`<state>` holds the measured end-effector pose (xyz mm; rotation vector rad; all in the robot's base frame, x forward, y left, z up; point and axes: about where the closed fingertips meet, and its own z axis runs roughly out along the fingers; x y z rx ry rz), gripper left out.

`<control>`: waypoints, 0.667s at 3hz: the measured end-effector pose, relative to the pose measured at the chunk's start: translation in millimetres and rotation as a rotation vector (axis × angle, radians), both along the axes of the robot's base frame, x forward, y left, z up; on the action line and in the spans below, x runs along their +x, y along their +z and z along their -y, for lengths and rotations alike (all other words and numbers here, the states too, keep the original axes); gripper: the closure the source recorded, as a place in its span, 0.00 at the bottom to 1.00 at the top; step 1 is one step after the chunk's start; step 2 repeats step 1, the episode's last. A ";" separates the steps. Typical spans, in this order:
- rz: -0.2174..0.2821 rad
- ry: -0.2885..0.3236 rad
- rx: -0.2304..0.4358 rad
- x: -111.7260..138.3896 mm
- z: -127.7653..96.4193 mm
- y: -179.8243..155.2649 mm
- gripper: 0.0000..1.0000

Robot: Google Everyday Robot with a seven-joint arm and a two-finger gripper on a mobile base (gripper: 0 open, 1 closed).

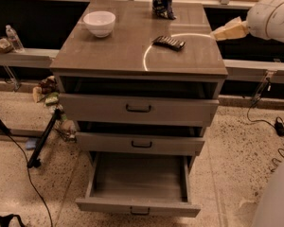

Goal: Pick rxbar chocolate from bottom drawer and place on counter

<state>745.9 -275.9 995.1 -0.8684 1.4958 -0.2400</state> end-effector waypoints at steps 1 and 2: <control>-0.010 0.012 -0.008 4.5 -7.9 -5.2 0.00; -0.010 0.012 -0.008 4.5 -7.9 -5.2 0.00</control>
Offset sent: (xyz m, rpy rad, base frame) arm 0.0000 0.0000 0.0000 0.0000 0.0000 0.0000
